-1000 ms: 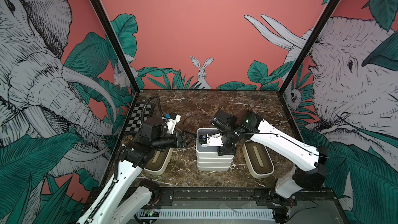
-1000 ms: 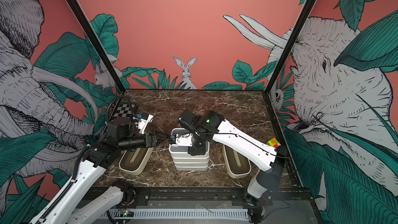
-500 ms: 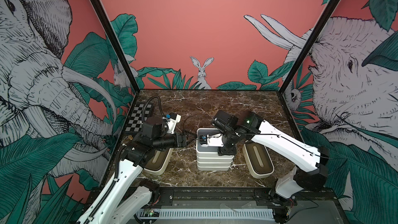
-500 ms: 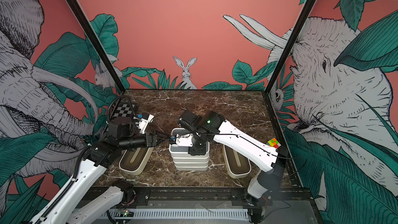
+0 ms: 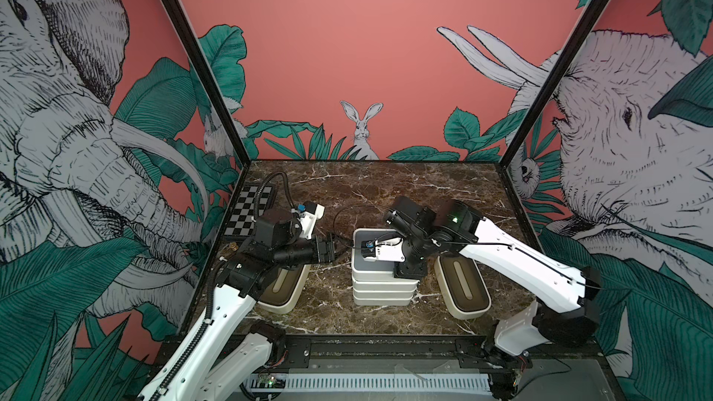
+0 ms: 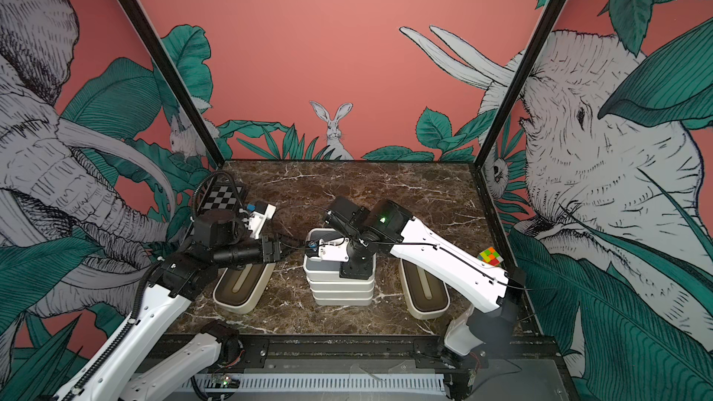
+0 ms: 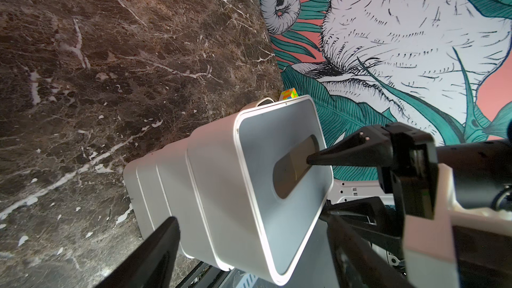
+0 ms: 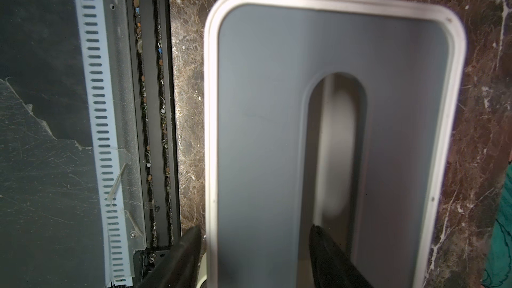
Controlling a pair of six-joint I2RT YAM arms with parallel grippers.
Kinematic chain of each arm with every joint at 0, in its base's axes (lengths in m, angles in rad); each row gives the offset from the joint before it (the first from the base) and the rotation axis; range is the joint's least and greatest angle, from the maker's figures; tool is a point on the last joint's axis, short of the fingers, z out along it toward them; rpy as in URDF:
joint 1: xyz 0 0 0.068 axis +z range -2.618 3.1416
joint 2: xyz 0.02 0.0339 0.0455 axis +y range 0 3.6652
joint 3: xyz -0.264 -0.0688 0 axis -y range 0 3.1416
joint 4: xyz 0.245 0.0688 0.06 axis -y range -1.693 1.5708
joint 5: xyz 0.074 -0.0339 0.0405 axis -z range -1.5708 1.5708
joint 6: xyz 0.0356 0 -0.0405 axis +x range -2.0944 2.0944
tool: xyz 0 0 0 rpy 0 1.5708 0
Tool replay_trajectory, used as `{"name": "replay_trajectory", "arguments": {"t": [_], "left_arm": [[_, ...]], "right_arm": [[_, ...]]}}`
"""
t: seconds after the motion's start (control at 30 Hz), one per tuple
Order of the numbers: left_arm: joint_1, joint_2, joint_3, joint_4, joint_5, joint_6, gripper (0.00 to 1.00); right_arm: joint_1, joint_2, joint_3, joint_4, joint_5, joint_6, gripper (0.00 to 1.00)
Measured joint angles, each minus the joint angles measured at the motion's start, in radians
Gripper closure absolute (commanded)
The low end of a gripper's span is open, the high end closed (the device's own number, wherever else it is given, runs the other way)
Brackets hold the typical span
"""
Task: Stack the tissue boxes
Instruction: Place the tissue box at the tissue box.
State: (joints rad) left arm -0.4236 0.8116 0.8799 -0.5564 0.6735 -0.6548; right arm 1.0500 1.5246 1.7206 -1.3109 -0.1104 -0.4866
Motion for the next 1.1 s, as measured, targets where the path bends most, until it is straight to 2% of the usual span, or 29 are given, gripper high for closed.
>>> {"name": "replay_trajectory", "arguments": {"t": [0.13,0.23,0.37,0.7,0.9,1.1], "left_arm": [[0.000,0.006,0.000,0.007,0.000,0.000,0.18],[0.000,0.021,0.000,0.010,0.005,-0.005,0.26],[0.000,0.045,0.000,0.023,0.019,-0.007,0.29],[-0.019,0.047,-0.008,0.041,0.018,0.006,0.31],[-0.029,0.066,-0.018,0.120,0.003,0.000,0.34],[-0.039,0.136,-0.018,0.184,-0.002,-0.009,0.35]], "right_arm": [[0.000,-0.029,0.000,0.007,-0.003,0.002,0.30],[0.000,-0.065,-0.019,0.042,-0.008,0.021,0.28],[-0.020,-0.157,-0.097,0.120,-0.032,0.100,0.26],[-0.315,-0.350,-0.259,0.362,-0.138,0.586,0.33],[-0.391,-0.393,-0.448,0.528,-0.216,0.825,0.34],[-0.403,-0.410,-0.509,0.603,-0.238,0.911,0.33]]}}
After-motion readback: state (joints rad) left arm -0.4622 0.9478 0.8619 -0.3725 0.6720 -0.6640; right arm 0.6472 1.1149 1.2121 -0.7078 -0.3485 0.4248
